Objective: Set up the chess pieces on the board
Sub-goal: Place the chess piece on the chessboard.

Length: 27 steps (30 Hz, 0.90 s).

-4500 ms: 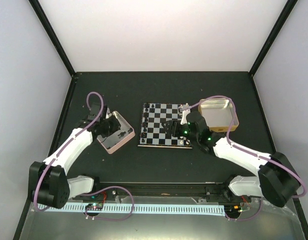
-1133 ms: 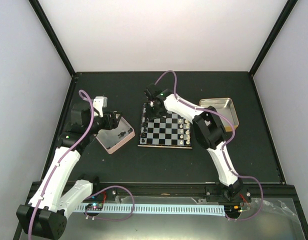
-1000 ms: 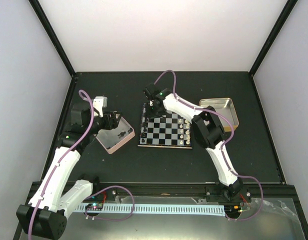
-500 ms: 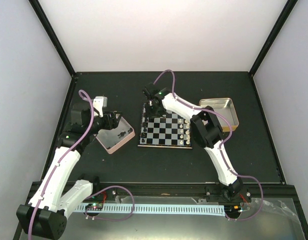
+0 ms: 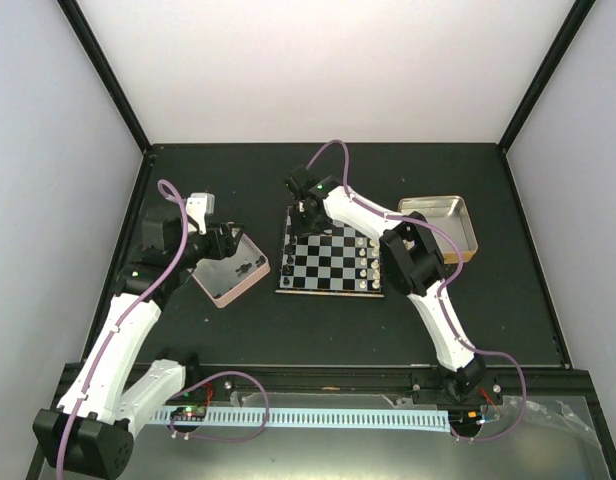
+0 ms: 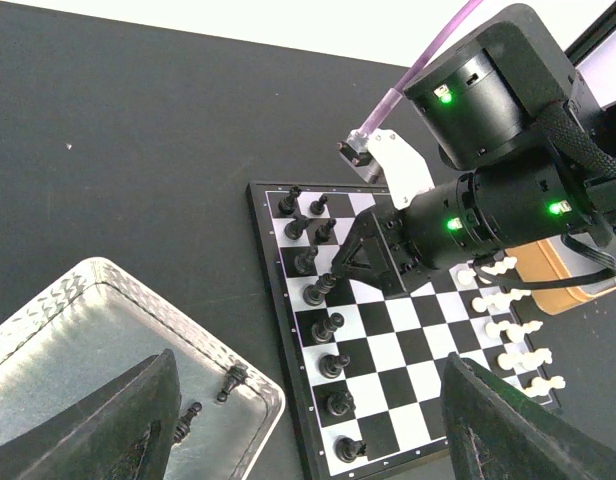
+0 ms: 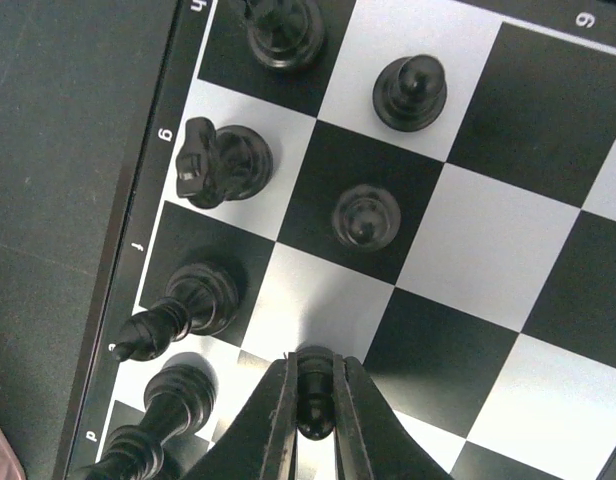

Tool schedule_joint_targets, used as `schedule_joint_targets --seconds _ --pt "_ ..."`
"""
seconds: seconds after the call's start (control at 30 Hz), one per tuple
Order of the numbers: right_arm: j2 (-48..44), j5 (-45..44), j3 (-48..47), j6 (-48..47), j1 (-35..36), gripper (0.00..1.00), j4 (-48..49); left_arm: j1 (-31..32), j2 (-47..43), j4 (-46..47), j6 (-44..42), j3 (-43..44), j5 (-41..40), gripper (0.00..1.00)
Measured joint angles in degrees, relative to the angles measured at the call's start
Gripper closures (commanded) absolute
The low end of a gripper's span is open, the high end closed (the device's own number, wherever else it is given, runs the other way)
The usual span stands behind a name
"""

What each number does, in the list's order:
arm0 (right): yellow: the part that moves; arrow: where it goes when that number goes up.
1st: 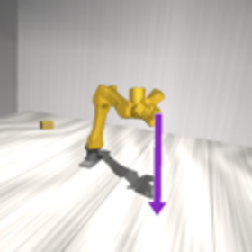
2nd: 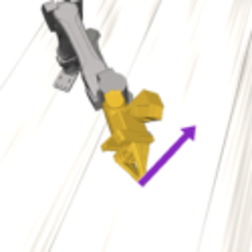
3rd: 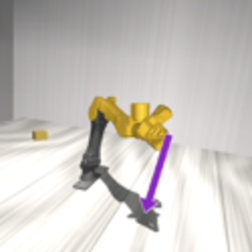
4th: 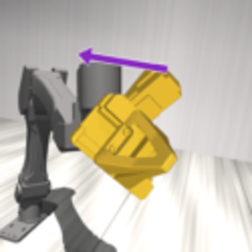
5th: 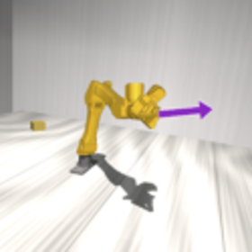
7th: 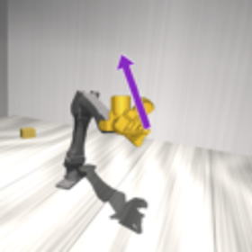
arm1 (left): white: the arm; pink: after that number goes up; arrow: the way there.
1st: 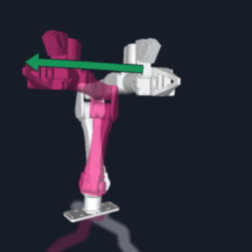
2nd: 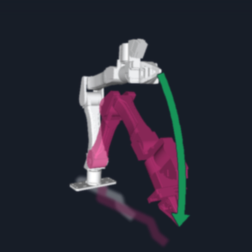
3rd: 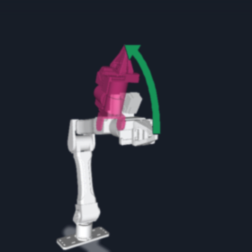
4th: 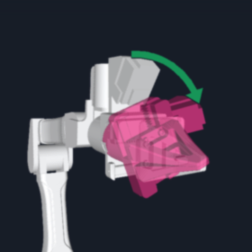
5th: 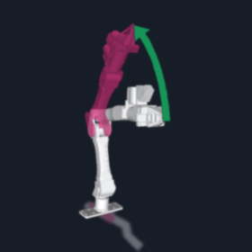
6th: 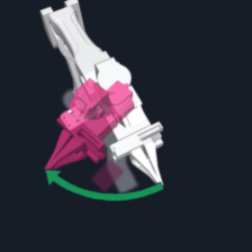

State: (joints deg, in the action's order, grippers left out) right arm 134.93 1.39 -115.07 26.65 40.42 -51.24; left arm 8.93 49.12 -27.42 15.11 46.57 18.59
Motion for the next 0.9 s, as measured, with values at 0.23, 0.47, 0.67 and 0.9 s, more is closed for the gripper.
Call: schedule_joint_targets --seconds 0.23,0.47,0.67,0.9 --pt "0.26 -1.14 -0.33 -0.02 0.0 0.89 0.35 0.0 0.07 0.02 0.02 -0.22 -0.02 0.27" --pt "0.44 -1.16 -0.33 -0.63 0.0 0.88 1.53 0.0 0.13 0.02 0.02 -0.22 -0.02 0.27" --pt "0.5 -0.79 -0.33 -0.81 0.0 0.82 1.97 0.0 0.48 0.04 0.02 -0.22 -0.04 0.27" --pt "0.5 -0.94 -0.31 -0.9 0.0 0.76 1.9 -0.15 0.87 0.04 0.02 -0.22 -0.07 0.27"
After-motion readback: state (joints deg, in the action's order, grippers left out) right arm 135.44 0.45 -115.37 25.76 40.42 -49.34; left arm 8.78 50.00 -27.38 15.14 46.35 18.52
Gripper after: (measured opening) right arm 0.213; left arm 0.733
